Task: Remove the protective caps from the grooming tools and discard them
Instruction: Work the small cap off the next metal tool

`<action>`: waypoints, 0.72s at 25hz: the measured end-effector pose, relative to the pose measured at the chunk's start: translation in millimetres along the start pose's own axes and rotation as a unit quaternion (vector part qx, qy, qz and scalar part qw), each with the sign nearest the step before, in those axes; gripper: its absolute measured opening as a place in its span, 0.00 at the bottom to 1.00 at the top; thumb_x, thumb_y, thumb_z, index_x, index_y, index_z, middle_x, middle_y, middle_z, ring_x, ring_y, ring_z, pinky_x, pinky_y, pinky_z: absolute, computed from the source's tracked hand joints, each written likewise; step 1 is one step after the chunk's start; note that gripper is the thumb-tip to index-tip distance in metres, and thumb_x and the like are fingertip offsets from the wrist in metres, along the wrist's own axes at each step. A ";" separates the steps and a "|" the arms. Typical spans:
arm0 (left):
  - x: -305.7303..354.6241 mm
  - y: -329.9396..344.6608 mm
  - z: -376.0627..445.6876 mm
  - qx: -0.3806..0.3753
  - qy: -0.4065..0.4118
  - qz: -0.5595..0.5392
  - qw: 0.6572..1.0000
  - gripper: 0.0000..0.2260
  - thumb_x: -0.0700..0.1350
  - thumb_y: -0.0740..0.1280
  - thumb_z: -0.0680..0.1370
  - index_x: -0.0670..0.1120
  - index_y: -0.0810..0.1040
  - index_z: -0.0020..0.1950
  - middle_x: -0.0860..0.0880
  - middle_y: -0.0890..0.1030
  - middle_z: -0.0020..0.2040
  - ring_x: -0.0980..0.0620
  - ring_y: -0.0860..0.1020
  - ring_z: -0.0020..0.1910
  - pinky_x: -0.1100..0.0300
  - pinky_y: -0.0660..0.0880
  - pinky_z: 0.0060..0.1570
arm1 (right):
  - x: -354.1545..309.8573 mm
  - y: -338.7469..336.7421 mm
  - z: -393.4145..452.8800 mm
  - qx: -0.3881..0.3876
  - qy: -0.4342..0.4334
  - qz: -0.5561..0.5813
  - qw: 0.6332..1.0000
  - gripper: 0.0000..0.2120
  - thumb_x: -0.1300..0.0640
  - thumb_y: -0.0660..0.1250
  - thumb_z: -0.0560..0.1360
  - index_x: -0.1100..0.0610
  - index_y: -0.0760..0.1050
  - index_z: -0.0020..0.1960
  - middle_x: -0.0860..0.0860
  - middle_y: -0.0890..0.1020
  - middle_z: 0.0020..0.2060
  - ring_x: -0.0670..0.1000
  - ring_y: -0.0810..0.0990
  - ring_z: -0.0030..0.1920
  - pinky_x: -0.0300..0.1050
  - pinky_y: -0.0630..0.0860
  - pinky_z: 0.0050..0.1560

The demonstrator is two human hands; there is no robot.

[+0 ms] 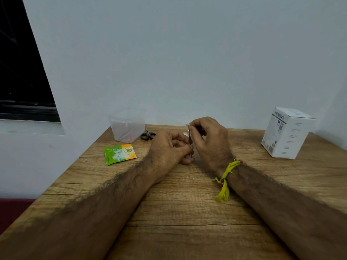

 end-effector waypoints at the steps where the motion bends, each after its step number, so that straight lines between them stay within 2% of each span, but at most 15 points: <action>1: 0.1 0.5 -0.1 -0.001 0.000 0.002 1.000 0.05 0.31 0.73 0.74 0.37 0.81 0.48 0.39 0.84 0.35 0.43 0.84 0.32 0.55 0.83 0.35 | 0.0 -0.7 0.2 0.000 -0.001 0.003 1.000 0.03 0.64 0.70 0.77 0.61 0.80 0.44 0.51 0.80 0.39 0.50 0.79 0.41 0.46 0.77 0.43; 6: -0.2 0.8 -0.2 -0.010 0.005 0.014 1.000 0.05 0.32 0.73 0.73 0.38 0.81 0.47 0.41 0.84 0.34 0.42 0.84 0.32 0.51 0.84 0.39 | -2.5 0.1 -0.8 -0.006 -0.008 0.007 1.000 0.03 0.64 0.70 0.77 0.60 0.79 0.45 0.50 0.79 0.39 0.49 0.78 0.40 0.43 0.77 0.43; 9: -0.9 0.4 -0.6 -0.003 0.002 0.000 1.000 0.06 0.32 0.73 0.73 0.37 0.82 0.48 0.39 0.84 0.36 0.42 0.84 0.34 0.53 0.83 0.37 | 0.8 -6.8 0.4 0.047 -0.014 -0.006 0.999 0.03 0.65 0.70 0.76 0.60 0.78 0.44 0.51 0.80 0.39 0.47 0.77 0.40 0.41 0.76 0.43; 14: 0.2 -0.8 -0.9 -0.003 0.015 -0.008 1.000 0.05 0.32 0.72 0.74 0.37 0.82 0.49 0.41 0.84 0.34 0.47 0.84 0.31 0.57 0.82 0.35 | -4.1 -0.9 -4.0 -0.032 -0.049 -0.032 0.998 0.02 0.64 0.70 0.76 0.60 0.79 0.45 0.51 0.79 0.41 0.50 0.78 0.42 0.47 0.77 0.44; 18: -1.4 -2.0 0.5 0.004 0.018 -0.010 1.000 0.05 0.33 0.73 0.74 0.37 0.82 0.49 0.40 0.84 0.35 0.47 0.84 0.31 0.56 0.82 0.36 | -2.7 -2.8 -4.3 -0.031 -0.044 -0.032 0.998 0.01 0.64 0.70 0.76 0.60 0.80 0.45 0.51 0.80 0.40 0.49 0.79 0.41 0.45 0.77 0.44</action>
Point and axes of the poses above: each hand's wrist, its own z-axis towards the middle knuckle, its own y-axis out of the palm, x = y × z, the point moved 2 cm from there along z, towards the middle knuckle
